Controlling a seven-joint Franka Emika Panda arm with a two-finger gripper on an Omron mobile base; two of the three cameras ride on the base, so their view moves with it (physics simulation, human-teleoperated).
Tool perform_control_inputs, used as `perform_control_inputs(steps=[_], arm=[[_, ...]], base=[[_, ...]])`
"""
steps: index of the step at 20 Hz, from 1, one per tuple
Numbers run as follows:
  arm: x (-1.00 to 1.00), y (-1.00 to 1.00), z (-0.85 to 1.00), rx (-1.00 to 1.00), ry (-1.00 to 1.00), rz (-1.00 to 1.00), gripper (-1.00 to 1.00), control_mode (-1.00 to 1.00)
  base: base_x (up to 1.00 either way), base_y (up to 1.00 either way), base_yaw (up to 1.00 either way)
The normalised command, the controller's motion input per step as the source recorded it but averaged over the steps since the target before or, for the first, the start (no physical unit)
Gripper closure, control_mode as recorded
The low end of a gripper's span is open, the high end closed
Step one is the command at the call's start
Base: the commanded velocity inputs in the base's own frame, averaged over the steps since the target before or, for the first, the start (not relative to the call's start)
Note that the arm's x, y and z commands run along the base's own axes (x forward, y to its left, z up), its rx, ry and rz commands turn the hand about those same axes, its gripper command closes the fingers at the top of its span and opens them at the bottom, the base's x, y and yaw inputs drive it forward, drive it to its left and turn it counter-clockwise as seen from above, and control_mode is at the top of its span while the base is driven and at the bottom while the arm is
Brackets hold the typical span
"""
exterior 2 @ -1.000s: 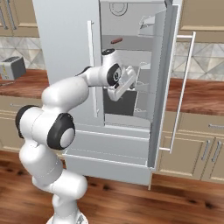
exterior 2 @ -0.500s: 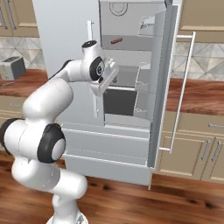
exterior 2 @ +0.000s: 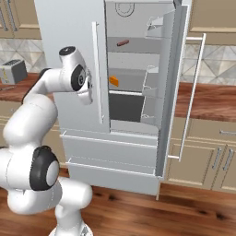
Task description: Retrieve the sausage and cheese from the fridge and place them on the cutting board on the counter.
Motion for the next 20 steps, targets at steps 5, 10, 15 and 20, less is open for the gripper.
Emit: perform_control_inputs(steps=[5, 10, 15, 20], arm=[[0.32, 0.20, 0.05, -0.17, 0.00, 0.69, -1.00, -1.00], [0.57, 0.01, 0.01, -0.21, 0.00, 0.65, -1.00, -1.00], [0.53, 0.16, 0.23, -0.21, -0.01, 0.43, -1.00, -1.00], [0.59, 0.17, 0.10, -0.27, -0.03, 0.09, -1.00, -1.00]], base=[[0.00, 0.00, 0.00], [0.00, 0.00, 0.00], [0.00, 0.00, 0.00], [0.00, 0.00, 0.00]])
